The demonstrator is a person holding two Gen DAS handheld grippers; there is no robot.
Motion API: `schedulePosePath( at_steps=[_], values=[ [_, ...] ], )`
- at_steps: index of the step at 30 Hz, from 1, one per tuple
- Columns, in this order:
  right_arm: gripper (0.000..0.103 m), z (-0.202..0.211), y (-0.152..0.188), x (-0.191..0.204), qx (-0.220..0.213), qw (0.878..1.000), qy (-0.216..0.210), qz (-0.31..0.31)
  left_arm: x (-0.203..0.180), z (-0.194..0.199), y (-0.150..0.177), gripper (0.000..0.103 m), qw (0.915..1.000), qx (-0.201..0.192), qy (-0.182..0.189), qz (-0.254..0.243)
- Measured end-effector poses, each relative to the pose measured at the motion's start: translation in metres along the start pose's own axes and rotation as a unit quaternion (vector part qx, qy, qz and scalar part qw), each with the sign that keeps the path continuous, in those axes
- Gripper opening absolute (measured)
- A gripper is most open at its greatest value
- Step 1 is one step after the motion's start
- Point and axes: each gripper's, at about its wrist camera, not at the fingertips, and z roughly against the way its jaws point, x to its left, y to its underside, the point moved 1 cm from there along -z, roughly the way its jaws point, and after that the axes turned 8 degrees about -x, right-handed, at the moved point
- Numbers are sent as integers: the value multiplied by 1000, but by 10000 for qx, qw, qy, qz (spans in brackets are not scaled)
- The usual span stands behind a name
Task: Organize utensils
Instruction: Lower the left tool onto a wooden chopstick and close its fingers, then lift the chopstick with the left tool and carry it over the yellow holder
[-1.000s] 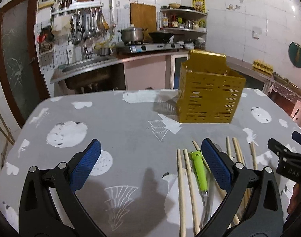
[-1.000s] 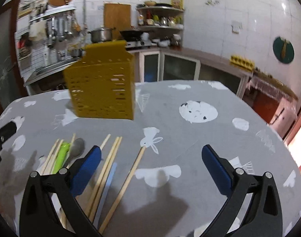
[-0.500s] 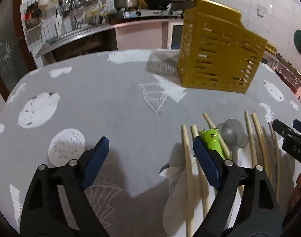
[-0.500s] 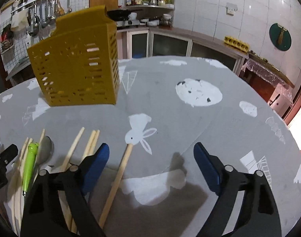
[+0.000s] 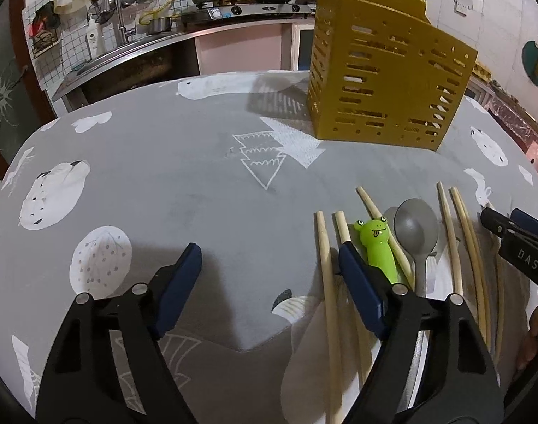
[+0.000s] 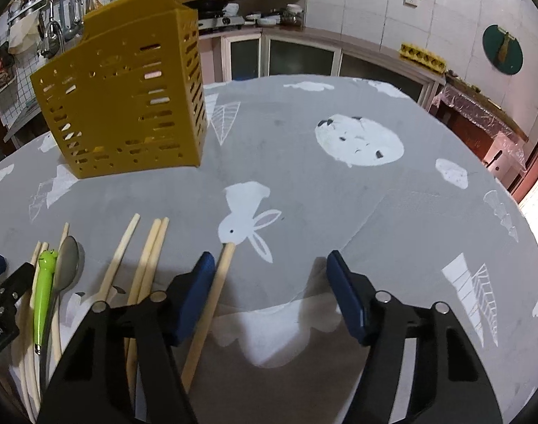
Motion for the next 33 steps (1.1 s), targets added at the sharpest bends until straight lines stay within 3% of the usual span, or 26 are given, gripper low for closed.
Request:
schedulePosePath(
  at_steps=[5,13,18,22,26,33],
  values=[
    [55,-1,0,3,40,9999,-147,18,-1,-4,-1,73,10000,80,1,-24],
    [20,-2,-3,25,75,9992,-307,240,-10,-6,-4,52,9997,115,110,-189],
    [16,-4,-5,24,136,9991,-390,58,-9,-10,-10,40,9995,216,171,-125],
    [12,-5,-7,19,200,9988,-439,-88,-8,-12,-15,20,9990,375,234,-31],
    [11,-9,-12,19,267,9982,-500,-193,-7,-15,-18,9,9985,474,281,31],
    [10,-12,-19,13,177,9976,-606,-294,2,-17,-22,6,9969,563,420,365]
  ],
)
